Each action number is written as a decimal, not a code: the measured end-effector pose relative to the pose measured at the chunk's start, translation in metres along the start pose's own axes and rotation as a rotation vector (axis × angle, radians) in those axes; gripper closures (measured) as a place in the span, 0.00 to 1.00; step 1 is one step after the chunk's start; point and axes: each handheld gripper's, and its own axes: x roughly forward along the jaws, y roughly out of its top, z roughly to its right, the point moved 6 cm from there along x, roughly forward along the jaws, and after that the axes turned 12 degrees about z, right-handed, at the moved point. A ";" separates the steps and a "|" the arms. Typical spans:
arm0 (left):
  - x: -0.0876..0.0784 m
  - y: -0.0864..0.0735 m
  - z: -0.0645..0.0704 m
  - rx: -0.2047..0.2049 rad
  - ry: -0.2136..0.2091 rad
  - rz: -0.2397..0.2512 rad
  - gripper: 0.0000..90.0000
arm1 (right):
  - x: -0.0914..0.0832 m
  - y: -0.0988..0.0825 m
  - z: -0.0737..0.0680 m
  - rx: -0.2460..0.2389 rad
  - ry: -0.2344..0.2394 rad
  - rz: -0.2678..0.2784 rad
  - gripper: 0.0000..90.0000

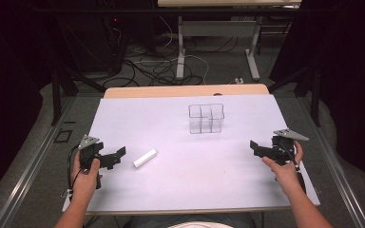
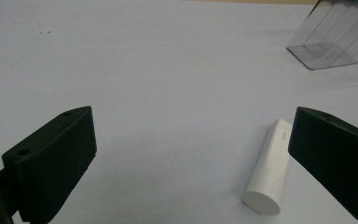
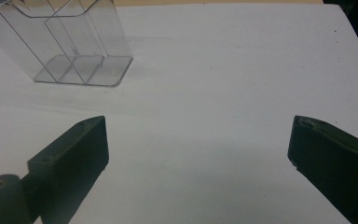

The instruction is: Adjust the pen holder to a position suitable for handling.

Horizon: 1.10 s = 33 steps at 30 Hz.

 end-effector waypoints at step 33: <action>-0.007 -0.001 -0.003 -0.017 0.029 0.003 0.01 | 0.028 0.029 -0.041 0.006 0.084 -0.100 0.20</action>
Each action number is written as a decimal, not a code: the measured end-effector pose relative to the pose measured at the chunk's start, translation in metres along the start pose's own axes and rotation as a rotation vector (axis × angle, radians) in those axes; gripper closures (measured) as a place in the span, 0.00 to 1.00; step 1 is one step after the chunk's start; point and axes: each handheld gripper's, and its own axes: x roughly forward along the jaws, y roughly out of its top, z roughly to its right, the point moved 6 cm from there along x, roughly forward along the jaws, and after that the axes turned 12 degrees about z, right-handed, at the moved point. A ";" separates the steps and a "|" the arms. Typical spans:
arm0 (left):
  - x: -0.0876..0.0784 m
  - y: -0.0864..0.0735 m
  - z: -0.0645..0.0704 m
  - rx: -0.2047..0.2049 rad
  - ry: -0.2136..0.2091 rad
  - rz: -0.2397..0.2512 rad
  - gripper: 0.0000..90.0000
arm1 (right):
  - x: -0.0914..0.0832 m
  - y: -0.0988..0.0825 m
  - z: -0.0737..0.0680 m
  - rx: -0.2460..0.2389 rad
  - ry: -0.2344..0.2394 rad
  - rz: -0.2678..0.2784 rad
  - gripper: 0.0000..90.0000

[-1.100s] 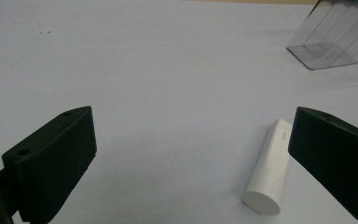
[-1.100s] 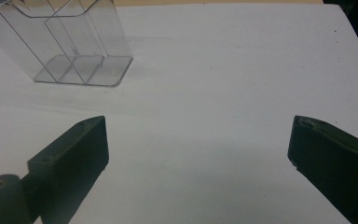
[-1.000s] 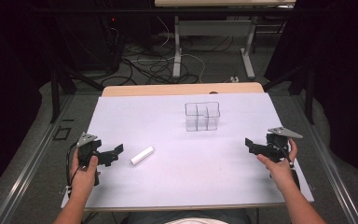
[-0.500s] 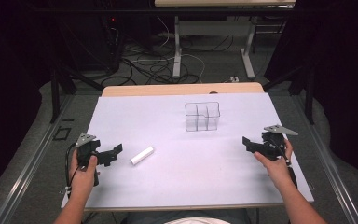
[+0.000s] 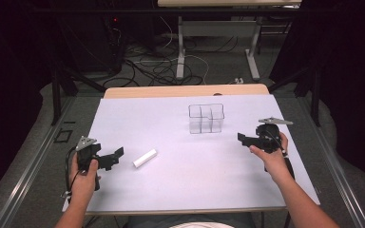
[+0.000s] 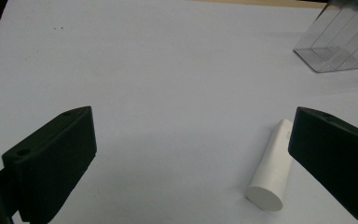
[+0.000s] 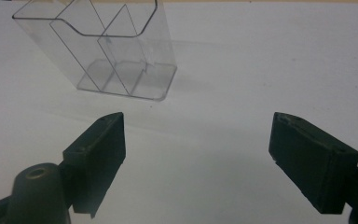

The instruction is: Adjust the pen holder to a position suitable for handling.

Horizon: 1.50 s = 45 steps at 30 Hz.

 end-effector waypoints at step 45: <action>0.000 -0.002 -0.001 -0.008 -0.003 -0.007 0.01 | 0.073 0.073 -0.038 0.017 -0.034 -0.238 0.48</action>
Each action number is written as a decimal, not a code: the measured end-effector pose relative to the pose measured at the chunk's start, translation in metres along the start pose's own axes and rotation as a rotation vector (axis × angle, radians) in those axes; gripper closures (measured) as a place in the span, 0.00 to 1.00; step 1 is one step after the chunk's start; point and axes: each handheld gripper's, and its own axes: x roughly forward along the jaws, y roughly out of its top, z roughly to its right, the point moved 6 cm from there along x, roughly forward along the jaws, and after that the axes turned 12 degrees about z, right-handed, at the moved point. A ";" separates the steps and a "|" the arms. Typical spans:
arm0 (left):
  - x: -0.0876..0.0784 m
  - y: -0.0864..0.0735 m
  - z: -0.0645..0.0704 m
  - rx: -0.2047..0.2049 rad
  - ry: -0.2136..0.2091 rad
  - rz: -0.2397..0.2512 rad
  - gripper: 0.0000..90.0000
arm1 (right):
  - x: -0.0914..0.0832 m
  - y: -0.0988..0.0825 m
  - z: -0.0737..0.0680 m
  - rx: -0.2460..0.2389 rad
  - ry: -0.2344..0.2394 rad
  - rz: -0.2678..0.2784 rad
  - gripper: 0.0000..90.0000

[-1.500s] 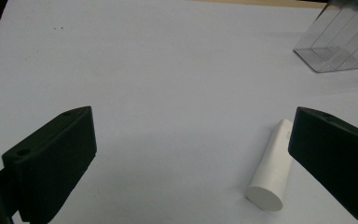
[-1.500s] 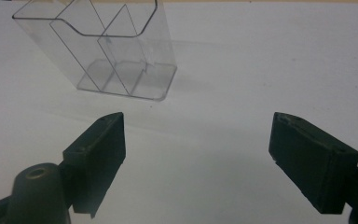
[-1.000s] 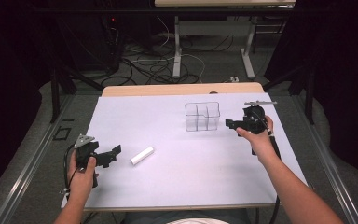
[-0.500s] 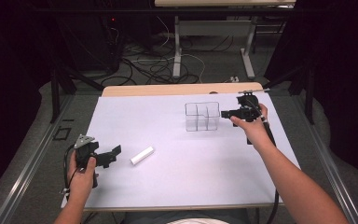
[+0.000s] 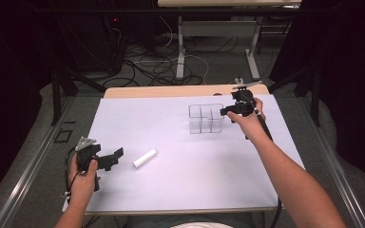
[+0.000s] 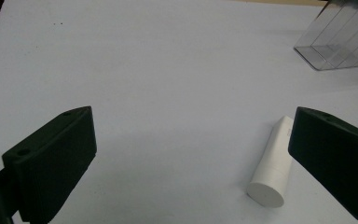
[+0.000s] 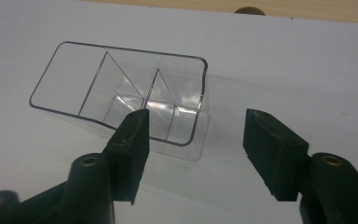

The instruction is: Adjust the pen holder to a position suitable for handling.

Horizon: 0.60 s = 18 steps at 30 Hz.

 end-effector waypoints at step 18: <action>0.001 -0.001 0.000 0.003 -0.001 -0.006 0.01 | 0.025 -0.004 0.004 0.023 -0.054 -0.052 0.63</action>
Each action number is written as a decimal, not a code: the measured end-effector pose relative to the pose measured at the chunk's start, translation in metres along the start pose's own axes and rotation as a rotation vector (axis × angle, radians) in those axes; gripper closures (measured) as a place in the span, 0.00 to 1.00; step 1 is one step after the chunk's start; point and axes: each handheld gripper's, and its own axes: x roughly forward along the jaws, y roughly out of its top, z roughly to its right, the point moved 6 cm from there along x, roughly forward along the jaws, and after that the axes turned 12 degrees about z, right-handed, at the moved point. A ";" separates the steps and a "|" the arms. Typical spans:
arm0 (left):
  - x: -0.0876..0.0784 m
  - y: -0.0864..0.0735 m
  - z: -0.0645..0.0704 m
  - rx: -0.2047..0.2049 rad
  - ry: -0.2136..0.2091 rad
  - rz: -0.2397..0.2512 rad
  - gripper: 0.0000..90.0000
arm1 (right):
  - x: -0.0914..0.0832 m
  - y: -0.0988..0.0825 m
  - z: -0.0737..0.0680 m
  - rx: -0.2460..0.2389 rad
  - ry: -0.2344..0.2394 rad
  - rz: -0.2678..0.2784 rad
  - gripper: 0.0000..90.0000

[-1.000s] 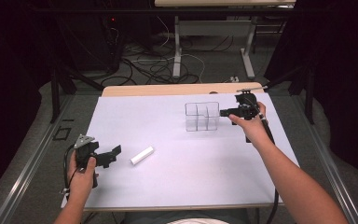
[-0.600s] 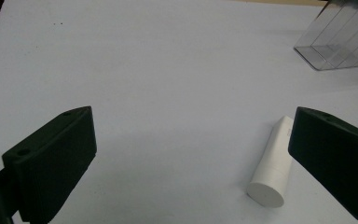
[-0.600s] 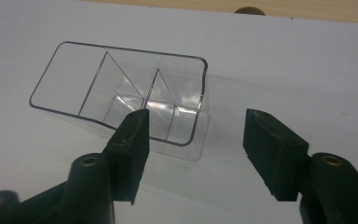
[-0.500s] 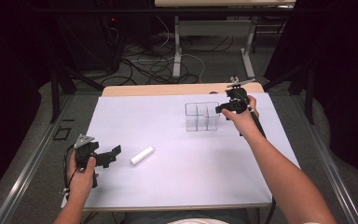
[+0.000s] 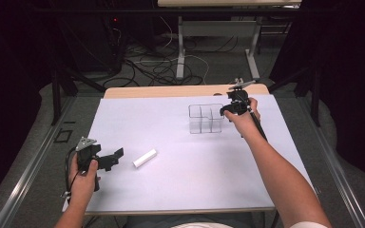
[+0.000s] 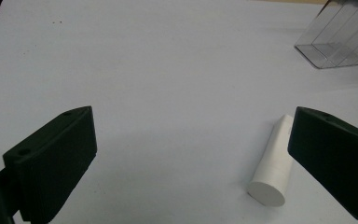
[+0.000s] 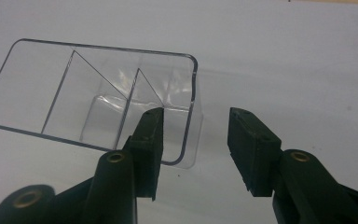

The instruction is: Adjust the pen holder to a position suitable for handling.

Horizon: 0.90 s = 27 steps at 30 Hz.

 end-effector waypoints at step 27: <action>0.001 -0.002 0.000 -0.001 -0.002 -0.007 0.01 | 0.028 -0.011 -0.006 0.074 -0.029 -0.059 0.81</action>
